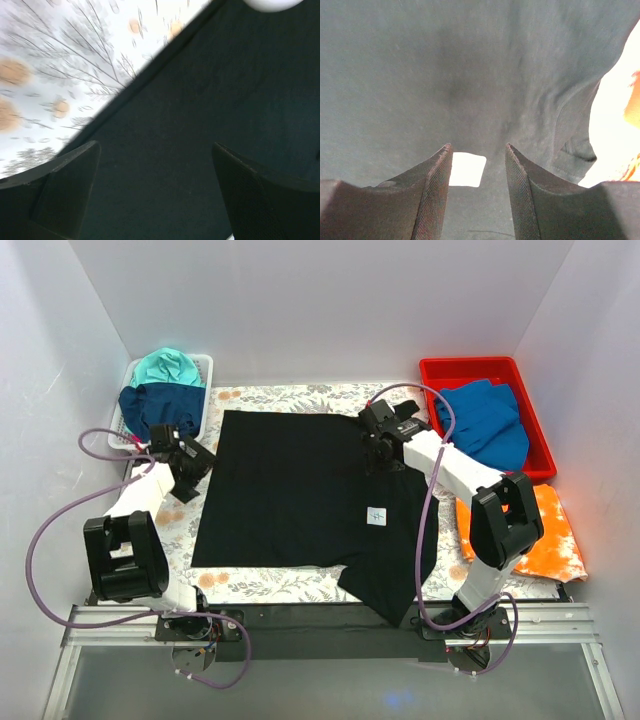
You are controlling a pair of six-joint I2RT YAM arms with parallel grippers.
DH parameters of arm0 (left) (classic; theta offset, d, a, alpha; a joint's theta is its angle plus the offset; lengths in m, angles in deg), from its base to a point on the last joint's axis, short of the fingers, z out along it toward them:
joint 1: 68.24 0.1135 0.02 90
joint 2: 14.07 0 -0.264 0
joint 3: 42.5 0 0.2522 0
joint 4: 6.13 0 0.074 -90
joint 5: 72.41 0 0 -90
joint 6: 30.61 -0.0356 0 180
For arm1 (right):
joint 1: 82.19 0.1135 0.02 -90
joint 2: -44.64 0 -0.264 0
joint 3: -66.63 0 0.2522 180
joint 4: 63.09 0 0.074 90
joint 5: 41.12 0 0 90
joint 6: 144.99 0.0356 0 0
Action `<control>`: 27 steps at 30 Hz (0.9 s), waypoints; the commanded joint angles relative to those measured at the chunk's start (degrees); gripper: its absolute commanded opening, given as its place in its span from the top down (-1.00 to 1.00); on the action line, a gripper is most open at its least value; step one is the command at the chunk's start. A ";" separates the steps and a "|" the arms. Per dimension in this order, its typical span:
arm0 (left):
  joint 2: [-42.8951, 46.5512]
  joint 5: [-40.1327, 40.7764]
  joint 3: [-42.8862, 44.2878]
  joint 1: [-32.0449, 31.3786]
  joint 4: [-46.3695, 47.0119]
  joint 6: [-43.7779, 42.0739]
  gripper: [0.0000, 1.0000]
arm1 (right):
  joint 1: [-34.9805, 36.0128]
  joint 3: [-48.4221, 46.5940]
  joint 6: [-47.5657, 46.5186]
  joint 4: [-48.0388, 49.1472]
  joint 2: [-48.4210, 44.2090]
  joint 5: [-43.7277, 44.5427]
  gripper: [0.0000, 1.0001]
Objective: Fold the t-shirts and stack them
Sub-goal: Flatten the tshirt out
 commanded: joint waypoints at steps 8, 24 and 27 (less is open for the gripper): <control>-3.97 -8.74 -6.94 -4.32 18.85 2.95 -0.84 | -3.94 -14.45 -1.12 -0.39 7.79 0.46 -0.07; -5.04 9.11 -13.26 -4.58 1.45 5.67 -0.86 | -10.01 -20.15 -2.17 -0.40 14.03 -2.71 -0.07; -2.32 10.17 -14.23 -4.58 -0.31 5.93 -0.86 | -10.54 -22.27 -3.31 -0.48 16.57 -2.62 -0.07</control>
